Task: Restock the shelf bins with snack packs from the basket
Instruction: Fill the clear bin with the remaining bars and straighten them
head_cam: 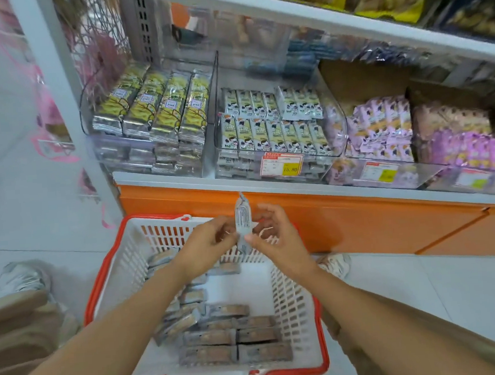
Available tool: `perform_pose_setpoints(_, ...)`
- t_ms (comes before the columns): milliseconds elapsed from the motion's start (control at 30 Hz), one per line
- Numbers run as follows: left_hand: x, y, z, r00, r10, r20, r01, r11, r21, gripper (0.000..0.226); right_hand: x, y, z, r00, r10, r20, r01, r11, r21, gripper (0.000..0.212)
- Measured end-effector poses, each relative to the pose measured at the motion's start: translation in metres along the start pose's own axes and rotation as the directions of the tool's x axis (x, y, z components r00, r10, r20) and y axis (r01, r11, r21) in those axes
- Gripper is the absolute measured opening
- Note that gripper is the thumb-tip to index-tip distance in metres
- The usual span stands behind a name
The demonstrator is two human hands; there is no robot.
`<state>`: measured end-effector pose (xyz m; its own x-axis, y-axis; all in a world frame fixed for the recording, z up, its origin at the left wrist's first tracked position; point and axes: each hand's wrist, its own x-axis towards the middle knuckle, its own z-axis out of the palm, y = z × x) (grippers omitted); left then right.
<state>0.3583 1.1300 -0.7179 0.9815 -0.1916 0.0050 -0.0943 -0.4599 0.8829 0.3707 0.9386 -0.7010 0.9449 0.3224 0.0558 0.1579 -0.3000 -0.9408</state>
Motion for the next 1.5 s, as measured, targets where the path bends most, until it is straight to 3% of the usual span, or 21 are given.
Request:
perform_pose_setpoints(100, 0.000, 0.020, -0.005, 0.999, -0.027, -0.039, 0.019, 0.983, -0.182, 0.016, -0.010, -0.006, -0.003, 0.999, -0.043, 0.009, 0.044, 0.997, -0.067, 0.053)
perform_pose_setpoints(267, 0.006, 0.046, -0.012, 0.999, -0.004, -0.046, -0.008, 0.969, -0.246, 0.022, -0.013, -0.032, -0.014, 0.990, -0.136, -0.041, 0.132, 0.987, -0.089, 0.035)
perform_pose_setpoints(333, 0.011, 0.053, -0.018, 0.990, 0.045, -0.134, -0.059, 0.993, -0.105, 0.026, -0.007, -0.048, -0.020, 0.984, -0.162, -0.074, 0.157, 0.985, -0.073, 0.032)
perform_pose_setpoints(400, 0.016, 0.057, -0.029, 0.941, 0.199, -0.273, -0.148, 0.970, 0.194, 0.033, 0.005, -0.064, -0.029, 0.974, -0.186, -0.133, 0.176, 0.981, -0.080, 0.029)
perform_pose_setpoints(500, 0.026, 0.058, -0.049, 0.812, 0.474, -0.342, -0.223, 0.792, 0.569, 0.044, 0.037, -0.087, -0.045, 0.943, -0.214, -0.254, 0.179, 0.972, -0.155, 0.027)
perform_pose_setpoints(567, 0.035, 0.055, -0.059, 0.783, 0.542, -0.305, -0.178, 0.666, 0.725, 0.047, 0.065, -0.100, -0.055, 0.920, -0.228, -0.319, 0.166, 0.963, -0.210, 0.024)
perform_pose_setpoints(733, 0.047, 0.042, -0.070, 0.839, 0.505, -0.204, -0.086, 0.491, 0.867, 0.068, 0.139, -0.108, -0.075, 0.909, -0.178, -0.376, 0.002, 0.906, -0.424, 0.022)
perform_pose_setpoints(867, 0.053, 0.025, -0.070, 0.822, 0.542, -0.173, -0.083, 0.414, 0.906, 0.071, 0.185, -0.096, -0.079, 0.916, -0.154, -0.370, -0.101, 0.806, -0.583, 0.027)
perform_pose_setpoints(1133, 0.074, 0.011, -0.065, 0.719, 0.657, -0.227, -0.110, 0.429, 0.896, 0.065, 0.225, -0.081, -0.078, 0.910, -0.173, -0.376, -0.156, 0.697, -0.699, 0.031)
perform_pose_setpoints(1500, 0.076, 0.010, -0.065, 0.702, 0.670, -0.241, -0.118, 0.444, 0.888, 0.062, 0.230, -0.077, -0.076, 0.886, -0.243, -0.394, -0.213, 0.544, -0.812, 0.034)
